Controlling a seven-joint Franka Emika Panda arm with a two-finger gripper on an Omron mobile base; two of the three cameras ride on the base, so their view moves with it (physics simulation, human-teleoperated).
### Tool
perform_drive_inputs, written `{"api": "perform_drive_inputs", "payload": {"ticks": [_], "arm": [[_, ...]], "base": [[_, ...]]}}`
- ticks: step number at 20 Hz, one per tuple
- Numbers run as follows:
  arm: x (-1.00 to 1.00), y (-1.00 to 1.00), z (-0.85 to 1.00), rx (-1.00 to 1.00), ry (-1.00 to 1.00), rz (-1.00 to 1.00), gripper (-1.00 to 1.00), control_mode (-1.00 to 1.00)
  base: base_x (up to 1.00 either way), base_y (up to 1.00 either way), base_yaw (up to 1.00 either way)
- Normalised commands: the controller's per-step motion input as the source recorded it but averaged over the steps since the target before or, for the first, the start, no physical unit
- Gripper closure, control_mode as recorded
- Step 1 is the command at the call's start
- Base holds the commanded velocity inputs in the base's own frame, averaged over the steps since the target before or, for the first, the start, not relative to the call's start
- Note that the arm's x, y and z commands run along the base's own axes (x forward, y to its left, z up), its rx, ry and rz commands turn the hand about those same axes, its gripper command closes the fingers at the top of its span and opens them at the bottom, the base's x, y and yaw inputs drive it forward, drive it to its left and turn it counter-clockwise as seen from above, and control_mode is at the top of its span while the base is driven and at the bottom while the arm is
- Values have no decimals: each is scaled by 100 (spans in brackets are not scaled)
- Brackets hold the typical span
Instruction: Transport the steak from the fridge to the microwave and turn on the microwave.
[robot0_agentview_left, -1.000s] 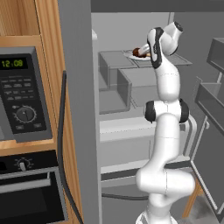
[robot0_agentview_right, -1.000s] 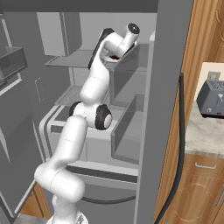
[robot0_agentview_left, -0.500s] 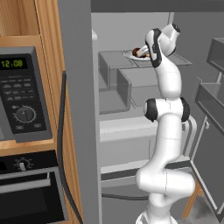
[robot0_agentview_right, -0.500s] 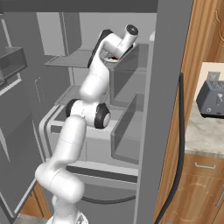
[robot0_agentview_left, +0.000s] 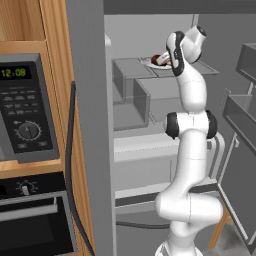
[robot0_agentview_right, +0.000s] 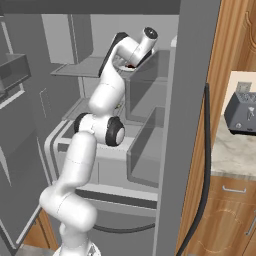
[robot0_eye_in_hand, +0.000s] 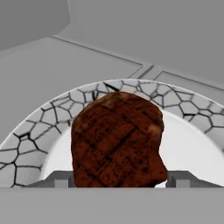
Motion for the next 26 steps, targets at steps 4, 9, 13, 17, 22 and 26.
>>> {"api": "perform_drive_inputs", "payload": {"ticks": [4,9,13,17,22,26], "arm": [[-26,3,1,2,-1,0,100,-100],[-36,16,-1,5,-9,0,100,-100],[-42,27,-11,6,-15,0,100,-100],[-46,32,-20,3,-18,0,100,-100],[-49,40,-36,0,-20,0,100,-100],[-53,42,-40,0,-23,0,100,-100]], "base": [[0,0,0],[0,0,0],[0,0,0],[0,0,0],[0,0,0],[0,0,0]]}}
